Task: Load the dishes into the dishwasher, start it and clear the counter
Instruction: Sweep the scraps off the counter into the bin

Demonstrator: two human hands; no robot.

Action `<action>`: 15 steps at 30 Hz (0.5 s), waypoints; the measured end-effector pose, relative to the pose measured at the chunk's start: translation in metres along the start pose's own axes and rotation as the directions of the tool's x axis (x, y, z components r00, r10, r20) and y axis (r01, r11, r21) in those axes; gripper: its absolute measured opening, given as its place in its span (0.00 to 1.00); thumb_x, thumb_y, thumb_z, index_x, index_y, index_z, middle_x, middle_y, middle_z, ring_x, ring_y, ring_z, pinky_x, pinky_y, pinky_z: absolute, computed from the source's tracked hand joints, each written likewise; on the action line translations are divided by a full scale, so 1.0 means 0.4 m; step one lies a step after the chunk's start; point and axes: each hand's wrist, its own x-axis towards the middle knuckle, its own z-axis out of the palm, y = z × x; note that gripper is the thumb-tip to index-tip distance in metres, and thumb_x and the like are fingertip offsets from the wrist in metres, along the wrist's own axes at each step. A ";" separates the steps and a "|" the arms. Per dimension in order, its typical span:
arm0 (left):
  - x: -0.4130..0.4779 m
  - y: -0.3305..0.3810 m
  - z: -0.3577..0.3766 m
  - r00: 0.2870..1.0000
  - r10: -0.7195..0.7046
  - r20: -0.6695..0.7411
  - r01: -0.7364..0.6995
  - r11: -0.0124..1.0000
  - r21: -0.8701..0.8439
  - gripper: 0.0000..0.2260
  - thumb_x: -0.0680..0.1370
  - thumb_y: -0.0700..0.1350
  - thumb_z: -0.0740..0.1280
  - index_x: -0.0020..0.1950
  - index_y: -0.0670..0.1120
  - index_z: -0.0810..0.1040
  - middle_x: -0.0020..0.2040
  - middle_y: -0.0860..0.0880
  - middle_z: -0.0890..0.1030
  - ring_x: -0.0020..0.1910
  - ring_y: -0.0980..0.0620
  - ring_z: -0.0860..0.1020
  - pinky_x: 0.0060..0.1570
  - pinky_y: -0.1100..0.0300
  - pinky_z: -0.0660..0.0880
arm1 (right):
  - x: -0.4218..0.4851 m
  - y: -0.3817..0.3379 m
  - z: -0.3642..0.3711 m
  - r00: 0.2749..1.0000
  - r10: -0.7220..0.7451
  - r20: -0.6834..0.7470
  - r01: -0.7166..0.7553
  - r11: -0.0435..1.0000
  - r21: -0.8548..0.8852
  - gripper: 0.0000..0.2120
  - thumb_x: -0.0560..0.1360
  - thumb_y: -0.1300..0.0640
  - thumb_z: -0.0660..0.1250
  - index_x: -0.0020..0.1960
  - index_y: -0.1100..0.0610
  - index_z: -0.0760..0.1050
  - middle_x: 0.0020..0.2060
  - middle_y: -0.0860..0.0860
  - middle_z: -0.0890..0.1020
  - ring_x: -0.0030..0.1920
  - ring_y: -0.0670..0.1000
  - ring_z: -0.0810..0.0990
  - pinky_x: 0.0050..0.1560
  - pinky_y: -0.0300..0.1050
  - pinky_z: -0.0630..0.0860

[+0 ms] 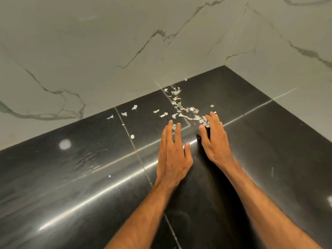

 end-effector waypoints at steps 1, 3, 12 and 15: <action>-0.005 0.001 -0.011 0.999 0.026 -0.024 -0.026 0.999 -0.032 0.25 0.82 0.46 0.62 0.78 0.42 0.63 0.81 0.43 0.58 0.80 0.45 0.56 0.76 0.47 0.62 | -0.020 -0.018 0.014 1.000 0.013 -0.028 -0.012 1.000 0.009 0.25 0.85 0.49 0.57 0.79 0.58 0.62 0.81 0.53 0.59 0.81 0.49 0.52 0.81 0.54 0.51; -0.013 -0.012 -0.043 0.994 0.069 -0.085 -0.072 0.997 -0.040 0.21 0.81 0.42 0.63 0.75 0.40 0.69 0.79 0.41 0.62 0.78 0.43 0.60 0.74 0.46 0.64 | -0.055 -0.055 0.037 0.998 0.023 -0.064 -0.023 1.000 0.002 0.26 0.85 0.50 0.57 0.80 0.59 0.60 0.81 0.54 0.58 0.82 0.51 0.50 0.81 0.53 0.49; 0.065 -0.328 -0.233 0.923 -0.329 -0.201 0.366 0.912 0.187 0.39 0.81 0.61 0.58 0.81 0.36 0.49 0.81 0.33 0.43 0.80 0.35 0.44 0.79 0.42 0.46 | -0.095 -0.160 0.114 0.990 -0.118 -0.082 0.097 0.970 -0.222 0.31 0.85 0.48 0.57 0.80 0.64 0.55 0.82 0.58 0.53 0.82 0.53 0.45 0.82 0.52 0.44; 0.131 -0.411 -0.233 0.862 -0.490 -0.129 0.506 0.843 0.181 0.44 0.80 0.67 0.53 0.81 0.34 0.42 0.80 0.32 0.40 0.80 0.34 0.41 0.78 0.41 0.41 | -0.096 -0.155 0.117 0.989 -0.117 -0.093 0.093 0.969 -0.227 0.29 0.85 0.48 0.57 0.80 0.62 0.57 0.82 0.57 0.54 0.82 0.52 0.47 0.82 0.51 0.45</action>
